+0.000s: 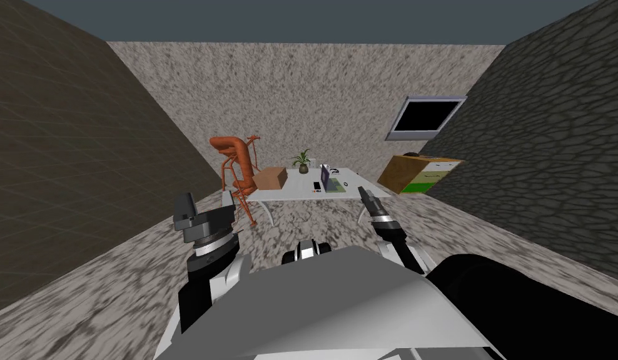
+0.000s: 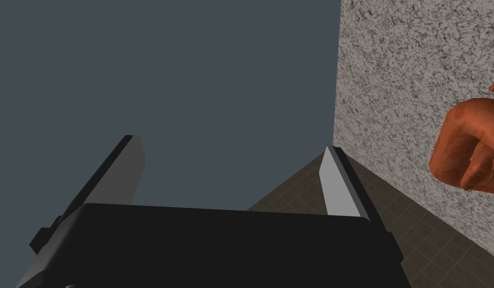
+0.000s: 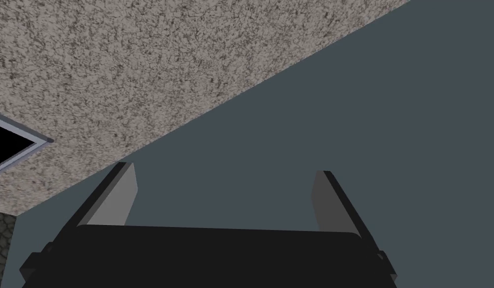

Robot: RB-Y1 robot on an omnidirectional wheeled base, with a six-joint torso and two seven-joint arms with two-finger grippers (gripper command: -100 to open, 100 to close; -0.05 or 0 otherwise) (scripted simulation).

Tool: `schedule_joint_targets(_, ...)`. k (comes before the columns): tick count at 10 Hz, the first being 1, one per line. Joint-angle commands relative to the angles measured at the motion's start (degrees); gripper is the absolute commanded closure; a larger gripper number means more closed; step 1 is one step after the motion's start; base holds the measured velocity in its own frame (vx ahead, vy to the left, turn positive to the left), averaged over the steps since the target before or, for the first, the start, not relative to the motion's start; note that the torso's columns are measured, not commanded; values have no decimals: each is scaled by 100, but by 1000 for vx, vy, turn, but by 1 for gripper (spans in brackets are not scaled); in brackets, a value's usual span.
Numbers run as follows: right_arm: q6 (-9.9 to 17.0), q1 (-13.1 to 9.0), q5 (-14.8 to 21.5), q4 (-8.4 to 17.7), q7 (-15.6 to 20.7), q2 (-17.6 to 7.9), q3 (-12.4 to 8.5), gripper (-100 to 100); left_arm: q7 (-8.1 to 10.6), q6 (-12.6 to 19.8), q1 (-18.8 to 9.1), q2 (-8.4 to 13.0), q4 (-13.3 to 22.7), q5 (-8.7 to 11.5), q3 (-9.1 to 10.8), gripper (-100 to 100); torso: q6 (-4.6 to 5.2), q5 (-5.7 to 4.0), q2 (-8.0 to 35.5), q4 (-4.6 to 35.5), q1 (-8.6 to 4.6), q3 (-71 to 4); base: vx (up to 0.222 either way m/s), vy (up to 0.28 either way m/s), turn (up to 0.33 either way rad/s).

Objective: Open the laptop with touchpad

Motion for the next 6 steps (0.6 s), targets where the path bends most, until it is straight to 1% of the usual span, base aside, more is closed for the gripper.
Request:
schedule_joint_targets(1,114,158,444,171,346,-48,-415,-100,0,0,0,0,0,0,0,0,-2,0,-5,-1,-1,-3,111,83,256)
schedule_joint_targets(2,161,243,614,219,479,-55,-570,-100,0,0,0,0,0,0,0,0,-2,0,-2,-1,2,-2,102,86,252)
schedule_joint_targets(3,161,243,630,219,479,-55,-570,-100,0,0,0,0,0,0,0,0,-3,1,2,0,2,1,62,53,84)
schedule_joint_targets(5,260,414,993,329,749,-66,-883,-100,0,0,-1,0,0,0,0,0,-3,-2,17,5,-5,11,66,51,210)
schedule_joint_targets(6,310,498,1159,390,885,-71,-1041,-100,0,0,0,0,0,0,0,0,-2,0,2,1,2,2,115,61,310)
